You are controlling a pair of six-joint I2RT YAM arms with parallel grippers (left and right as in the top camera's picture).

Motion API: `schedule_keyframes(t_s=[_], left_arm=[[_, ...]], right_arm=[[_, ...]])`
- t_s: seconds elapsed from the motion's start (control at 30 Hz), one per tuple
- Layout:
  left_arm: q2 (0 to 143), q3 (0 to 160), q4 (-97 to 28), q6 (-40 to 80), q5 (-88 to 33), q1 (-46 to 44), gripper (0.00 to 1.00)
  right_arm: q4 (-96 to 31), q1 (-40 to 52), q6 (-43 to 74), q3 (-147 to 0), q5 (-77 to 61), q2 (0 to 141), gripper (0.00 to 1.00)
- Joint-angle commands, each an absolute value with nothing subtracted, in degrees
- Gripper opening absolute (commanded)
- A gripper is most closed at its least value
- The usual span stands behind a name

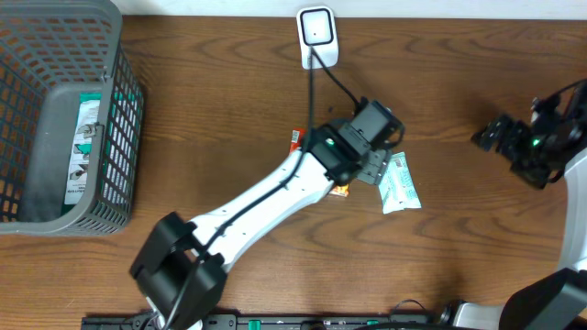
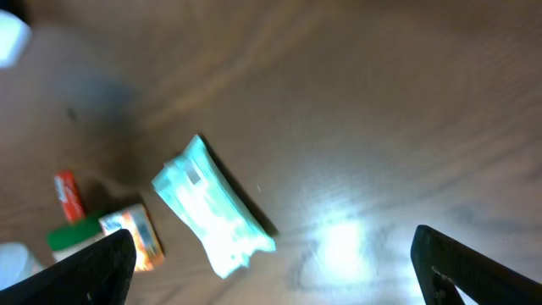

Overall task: Scan the item barcode
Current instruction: 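Carry the white tub to the table beside the wipes pack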

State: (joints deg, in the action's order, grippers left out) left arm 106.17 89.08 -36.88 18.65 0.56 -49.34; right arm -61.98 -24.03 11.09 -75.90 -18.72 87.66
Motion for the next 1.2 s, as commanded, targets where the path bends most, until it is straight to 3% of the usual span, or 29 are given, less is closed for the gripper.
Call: schedule_keyframes(t_s=[0.0, 0.43, 1.17], left_arm=[[108.8, 90.0, -35.0, 21.3, 0.5, -49.8, 0.67], [115.8, 90.0, -30.7, 24.3, 0.4, -49.9, 0.61], [118.5, 85.1, -31.6, 29.4, 0.4, -53.3, 0.62]], right_arm=[[-60.6, -23.9, 10.7, -69.5, -19.6, 87.5, 0.99], [-44.8, -21.8, 18.9, -51.0, -22.0, 87.5, 0.99], [-44.1, -21.8, 18.9, -50.1, -21.9, 87.5, 0.99]])
